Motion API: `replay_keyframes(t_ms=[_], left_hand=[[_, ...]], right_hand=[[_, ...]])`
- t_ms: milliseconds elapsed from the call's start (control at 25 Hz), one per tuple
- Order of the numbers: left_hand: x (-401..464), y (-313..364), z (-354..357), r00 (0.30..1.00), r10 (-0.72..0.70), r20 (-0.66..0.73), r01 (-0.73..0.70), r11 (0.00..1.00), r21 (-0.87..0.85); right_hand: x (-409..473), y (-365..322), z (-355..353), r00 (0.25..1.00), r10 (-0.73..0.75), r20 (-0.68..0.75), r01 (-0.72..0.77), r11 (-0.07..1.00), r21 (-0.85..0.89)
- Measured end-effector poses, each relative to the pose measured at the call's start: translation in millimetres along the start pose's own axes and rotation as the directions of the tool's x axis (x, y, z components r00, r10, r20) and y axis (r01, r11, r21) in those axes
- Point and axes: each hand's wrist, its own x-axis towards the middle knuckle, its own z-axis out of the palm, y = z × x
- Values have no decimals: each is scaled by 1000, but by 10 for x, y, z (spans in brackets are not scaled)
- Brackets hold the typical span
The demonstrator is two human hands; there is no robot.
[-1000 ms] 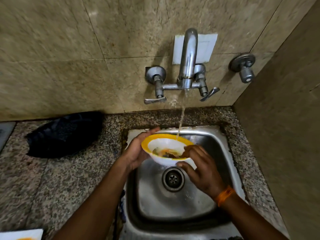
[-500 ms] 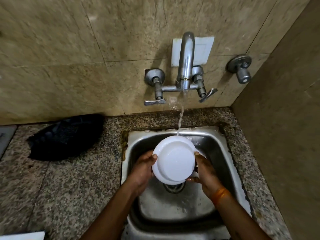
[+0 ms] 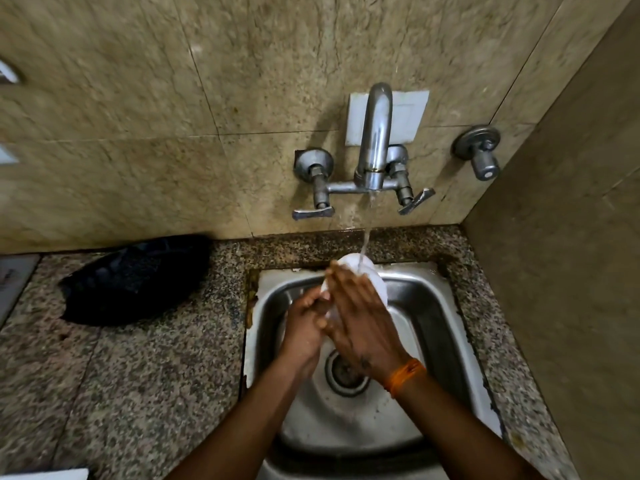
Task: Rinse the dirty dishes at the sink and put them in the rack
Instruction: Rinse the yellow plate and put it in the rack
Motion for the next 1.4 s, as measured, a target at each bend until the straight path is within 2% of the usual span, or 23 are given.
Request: replay_keyframes(t_ms=[80,160,200,240,280,360,400,440,480,560,640,680,720,760,800,840,880,960,1080,1160,1200,1280,1400], left_hand=[[105,-69,-65,993,-114,-17,115,993,32],[107,-127,-92,991,-130,-16,130,991,33],[113,-145,-105,993,-119,-10,120,992,47],[108,-128,-87,995,-103,-11,104,992,77],[139,-101,-88,996,-83,-37,86,990,116],[272,-7,-166,997,-59,-54,69,976,206],[358,62,-228,999,-46,-17,49,968,248],[410,154,-267,999,-43,25,33,953,301],[456,207,-280,997,-43,71,17,942,335],[560,316,-226,985,-1,172,-75,896,438],[626,499,-70,954,142,266,-285,712,642],[643,578,47,921,246,302,-389,571,723],[670,607,163,879,344,330,-460,428,778],[671,623,292,855,391,342,-472,308,826],[641,595,441,864,382,327,-434,237,869],[583,533,599,905,312,289,-364,217,906],[522,456,753,938,245,246,-306,251,918],[421,386,923,977,161,141,-196,410,891],[586,397,719,994,111,-11,-56,584,810],[626,406,430,995,75,-68,-25,831,556],[610,385,301,996,32,-79,2,918,396],[543,289,65,997,-81,-3,79,971,224],[441,158,-293,969,-199,147,178,973,146]], right_hand=[[143,154,-49,968,227,-106,-221,973,65],[321,272,-139,852,520,-60,-481,824,301],[370,271,-162,818,575,-20,-535,773,341],[366,229,-158,824,566,-17,-534,787,308],[321,161,-153,871,489,-36,-468,852,235],[181,30,-185,979,203,10,-203,976,72],[131,45,-221,992,102,68,-106,992,62],[118,122,-256,992,86,90,-96,990,106],[140,229,-305,984,158,82,-172,960,221],[185,426,-464,927,332,174,-371,746,553],[98,461,-566,873,358,331,-478,497,725],[45,417,-565,854,369,367,-498,376,782],[-8,355,-547,848,404,342,-474,293,830],[-57,296,-503,842,474,258,-420,276,864],[-92,267,-430,811,572,127,-358,313,880],[-97,244,-341,738,675,-11,-312,355,881],[-87,208,-268,632,767,-107,-288,361,887],[-74,116,-200,448,880,-159,-270,302,914],[-91,44,-254,372,928,-20,-162,86,983],[-54,97,-367,391,919,53,-138,1,990],[-23,118,-419,418,905,80,-134,-26,991],[35,175,-434,445,890,100,-172,-24,985],[106,294,-379,465,881,88,-233,27,972]])
